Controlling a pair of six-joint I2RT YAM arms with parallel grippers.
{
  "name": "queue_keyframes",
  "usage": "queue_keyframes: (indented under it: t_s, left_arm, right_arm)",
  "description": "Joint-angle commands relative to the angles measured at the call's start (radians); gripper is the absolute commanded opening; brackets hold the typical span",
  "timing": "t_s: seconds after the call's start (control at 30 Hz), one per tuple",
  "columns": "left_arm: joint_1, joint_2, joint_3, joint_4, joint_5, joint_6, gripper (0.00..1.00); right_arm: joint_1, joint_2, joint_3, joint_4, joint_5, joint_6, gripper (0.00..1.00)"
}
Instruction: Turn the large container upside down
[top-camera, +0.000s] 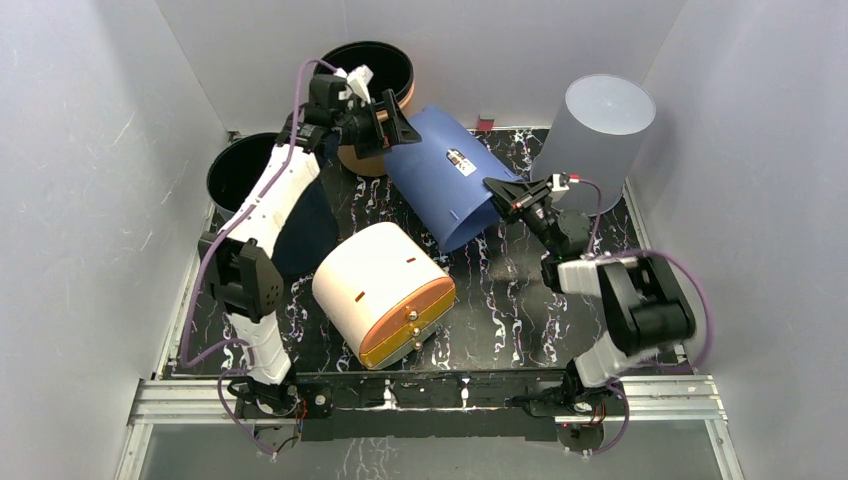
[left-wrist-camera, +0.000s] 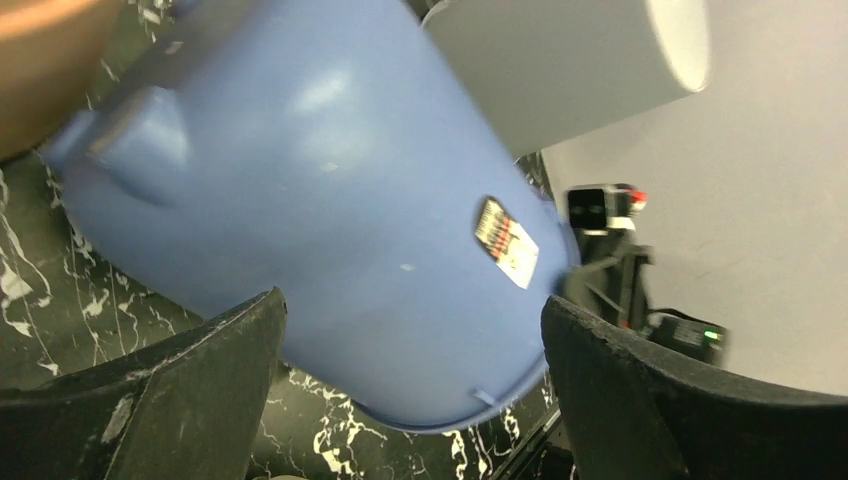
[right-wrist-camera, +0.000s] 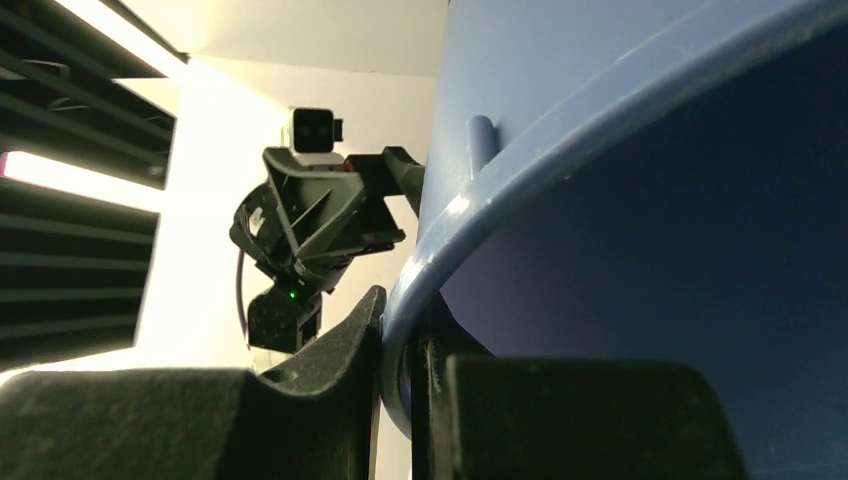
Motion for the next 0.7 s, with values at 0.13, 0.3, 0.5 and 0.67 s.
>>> queue_keyframes:
  t_s: [0.13, 0.3, 0.5, 0.67]
  left_arm:
    - [0.010, -0.148, 0.055, -0.006, 0.003, 0.008, 0.98]
    - [0.010, -0.175, 0.015, 0.085, 0.085, -0.020, 0.98]
    - [0.010, -0.194, -0.020, 0.180, 0.196, -0.081, 0.99]
    - [0.010, -0.222, -0.054, 0.187, 0.189, -0.082, 0.99]
  right_arm:
    - [0.015, 0.183, 0.090, 0.556, 0.026, 0.098, 0.00]
    - [0.011, 0.198, 0.025, 0.558, 0.026, 0.086, 0.00]
    - [-0.029, 0.149, -0.095, 0.558, -0.028, 0.042, 0.00]
    - [-0.070, 0.076, -0.213, 0.559, -0.086, 0.006, 0.00]
